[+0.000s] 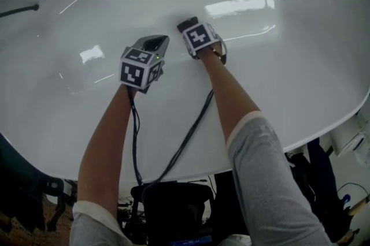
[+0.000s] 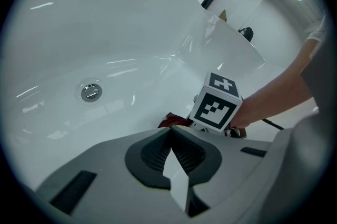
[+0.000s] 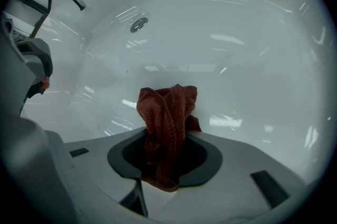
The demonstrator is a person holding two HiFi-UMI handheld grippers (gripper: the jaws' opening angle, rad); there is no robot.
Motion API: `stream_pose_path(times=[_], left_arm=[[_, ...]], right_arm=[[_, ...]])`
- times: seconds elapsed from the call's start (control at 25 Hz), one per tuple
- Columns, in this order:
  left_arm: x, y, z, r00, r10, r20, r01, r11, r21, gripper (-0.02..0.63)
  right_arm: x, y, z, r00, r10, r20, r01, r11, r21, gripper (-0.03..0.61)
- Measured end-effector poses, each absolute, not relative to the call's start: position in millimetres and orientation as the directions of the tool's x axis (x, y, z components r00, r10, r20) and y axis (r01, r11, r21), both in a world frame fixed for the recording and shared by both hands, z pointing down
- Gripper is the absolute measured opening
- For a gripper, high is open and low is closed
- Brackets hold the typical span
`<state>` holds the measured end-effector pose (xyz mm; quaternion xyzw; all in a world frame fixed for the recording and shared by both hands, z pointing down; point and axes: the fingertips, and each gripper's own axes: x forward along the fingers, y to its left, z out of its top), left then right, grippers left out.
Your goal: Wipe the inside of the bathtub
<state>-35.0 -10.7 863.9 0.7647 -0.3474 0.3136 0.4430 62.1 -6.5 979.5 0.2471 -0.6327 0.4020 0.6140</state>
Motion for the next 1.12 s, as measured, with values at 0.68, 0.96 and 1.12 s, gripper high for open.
stream_pose_path(times=[0.68,0.96,1.12], left_arm=[[-46.6,-6.1,871.7,0.564,-0.26,0.784,-0.812,-0.346,0.47,0.008],[-60.7,-6.8,873.3,0.545,-0.261,0.797,-0.826,-0.329,0.457,0.008],[-61.5,-8.7,872.8,0.546,-0.263,0.795,-0.823,-0.343,0.452,0.008]], right_arm=[[147.1,-55.4,974.2,0.082,-0.002,0.997,-0.907,0.414,0.076,0.127],[46.9,-27.4,982.7,-0.161,0.166,0.973,-0.76,0.608,-0.229,0.129],[45.5,-44.2,979.1,-0.346,0.121,0.93,-0.8,0.479,-0.36,0.127]])
